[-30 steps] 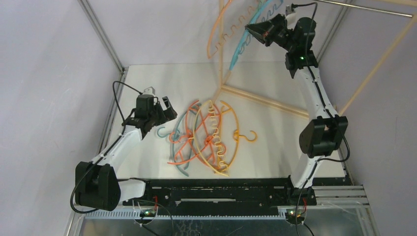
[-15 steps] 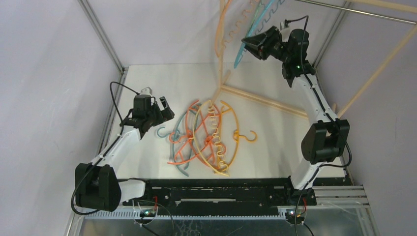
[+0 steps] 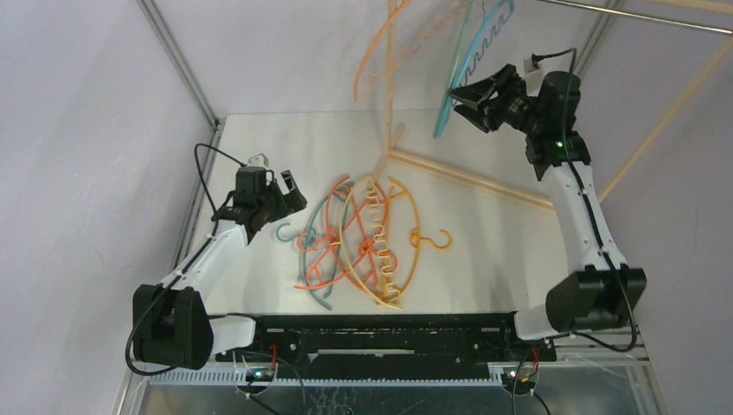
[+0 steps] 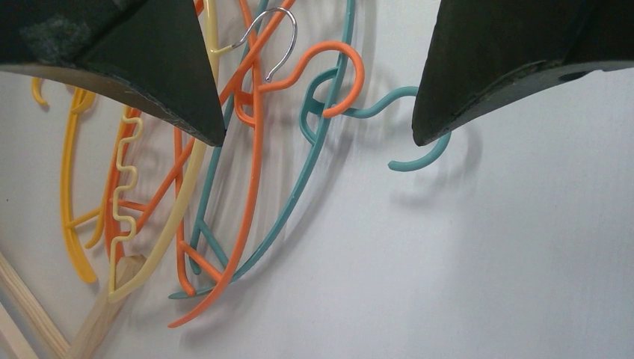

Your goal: Organize the hangers

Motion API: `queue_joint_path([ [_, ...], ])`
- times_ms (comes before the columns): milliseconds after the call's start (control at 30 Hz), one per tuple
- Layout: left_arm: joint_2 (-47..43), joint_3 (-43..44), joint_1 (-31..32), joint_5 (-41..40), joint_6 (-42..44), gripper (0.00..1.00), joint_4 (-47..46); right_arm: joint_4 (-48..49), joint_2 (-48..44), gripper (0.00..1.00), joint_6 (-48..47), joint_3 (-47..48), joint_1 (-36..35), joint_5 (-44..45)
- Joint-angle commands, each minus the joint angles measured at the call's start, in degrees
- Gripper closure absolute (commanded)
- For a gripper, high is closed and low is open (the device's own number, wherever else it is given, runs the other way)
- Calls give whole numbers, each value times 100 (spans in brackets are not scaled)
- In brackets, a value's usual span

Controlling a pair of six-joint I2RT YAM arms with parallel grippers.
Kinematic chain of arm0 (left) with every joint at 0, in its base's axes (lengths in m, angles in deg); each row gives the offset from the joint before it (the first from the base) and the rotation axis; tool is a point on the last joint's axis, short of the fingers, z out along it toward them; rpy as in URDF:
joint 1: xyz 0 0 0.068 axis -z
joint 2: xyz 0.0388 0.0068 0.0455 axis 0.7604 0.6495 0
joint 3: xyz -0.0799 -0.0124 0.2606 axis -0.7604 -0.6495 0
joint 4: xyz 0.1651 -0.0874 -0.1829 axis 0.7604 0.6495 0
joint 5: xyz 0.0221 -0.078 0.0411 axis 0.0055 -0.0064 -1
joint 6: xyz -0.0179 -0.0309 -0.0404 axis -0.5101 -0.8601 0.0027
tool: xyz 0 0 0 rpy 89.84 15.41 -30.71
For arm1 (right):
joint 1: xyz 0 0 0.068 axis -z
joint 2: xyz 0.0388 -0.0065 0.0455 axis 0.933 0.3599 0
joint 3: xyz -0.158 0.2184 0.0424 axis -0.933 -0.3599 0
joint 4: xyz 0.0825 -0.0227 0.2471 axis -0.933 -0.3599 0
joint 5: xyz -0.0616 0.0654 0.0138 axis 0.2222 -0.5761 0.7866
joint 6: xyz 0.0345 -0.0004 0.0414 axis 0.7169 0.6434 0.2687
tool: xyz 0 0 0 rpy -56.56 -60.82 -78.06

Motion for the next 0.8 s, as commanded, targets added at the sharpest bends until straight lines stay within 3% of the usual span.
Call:
queue_joint_path([
  [0,136,314,-37,31,79,0,-130,-280,-740,35,-340,-216,-11,-64],
  [600,683,608,-30,32,105,0,-181,-2448,-2527,25,-1938,-1092,289,198],
  [767,759,721,-29,33,149,0,-145,-3051,-2647,25,-2736,-1121,-208,397],
])
